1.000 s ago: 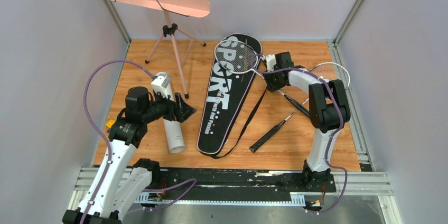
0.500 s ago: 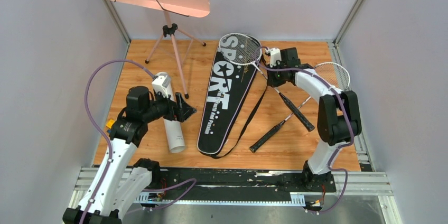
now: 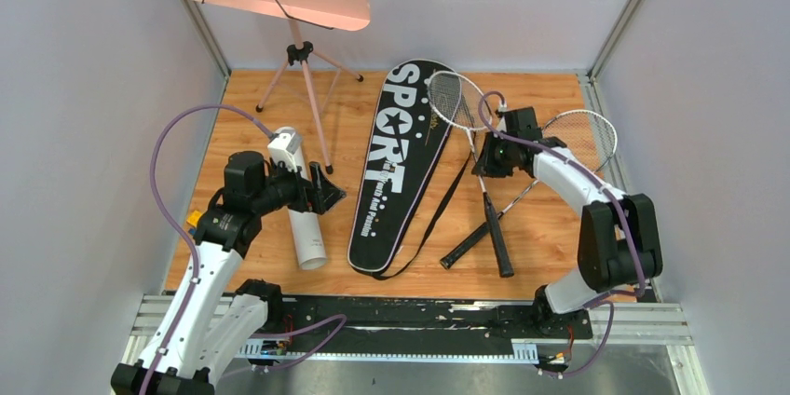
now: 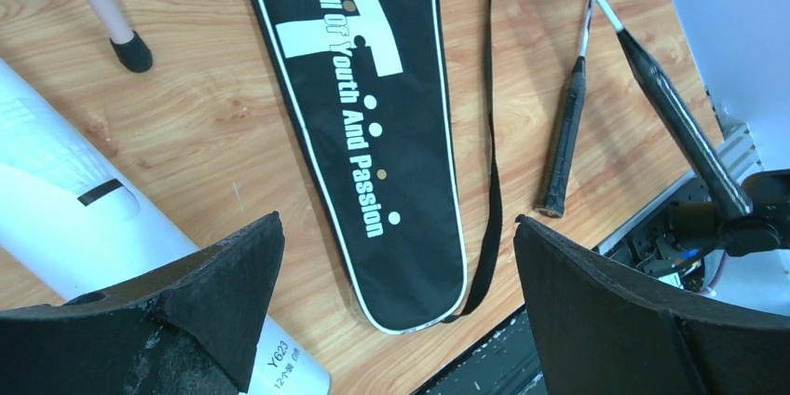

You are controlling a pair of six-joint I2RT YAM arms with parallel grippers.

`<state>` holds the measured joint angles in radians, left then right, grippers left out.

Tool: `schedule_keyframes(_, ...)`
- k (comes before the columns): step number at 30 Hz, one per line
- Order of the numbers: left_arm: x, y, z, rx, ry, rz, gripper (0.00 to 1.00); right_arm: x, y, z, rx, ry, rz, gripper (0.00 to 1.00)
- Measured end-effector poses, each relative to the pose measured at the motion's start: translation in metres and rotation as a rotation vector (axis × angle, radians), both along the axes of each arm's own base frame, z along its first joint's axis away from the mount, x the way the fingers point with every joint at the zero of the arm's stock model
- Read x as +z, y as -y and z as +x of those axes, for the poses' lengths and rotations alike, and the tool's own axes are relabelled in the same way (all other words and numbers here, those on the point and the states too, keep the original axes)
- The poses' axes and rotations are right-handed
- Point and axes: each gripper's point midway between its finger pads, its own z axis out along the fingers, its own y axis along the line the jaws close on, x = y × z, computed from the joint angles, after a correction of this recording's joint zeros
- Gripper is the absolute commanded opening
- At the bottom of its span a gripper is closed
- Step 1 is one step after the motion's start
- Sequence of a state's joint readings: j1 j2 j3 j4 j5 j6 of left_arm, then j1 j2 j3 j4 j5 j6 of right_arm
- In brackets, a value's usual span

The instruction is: Pack up the badminton gear

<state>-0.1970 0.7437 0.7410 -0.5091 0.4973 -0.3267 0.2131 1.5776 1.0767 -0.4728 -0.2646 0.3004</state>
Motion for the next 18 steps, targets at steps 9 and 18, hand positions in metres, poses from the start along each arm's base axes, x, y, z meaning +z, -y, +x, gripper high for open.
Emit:
schedule_keyframes(9,-0.005,-0.001,-0.003,0.003,-0.026,0.01,0.99,-0.004,-0.003,-0.046,-0.198,-0.012,0.189,0.0)
schedule_keyframes(18,-0.014,0.043,-0.024,-0.156,-0.103,-0.061,0.91,0.009,-0.029,-0.053,-0.292,0.01,0.462,0.0)
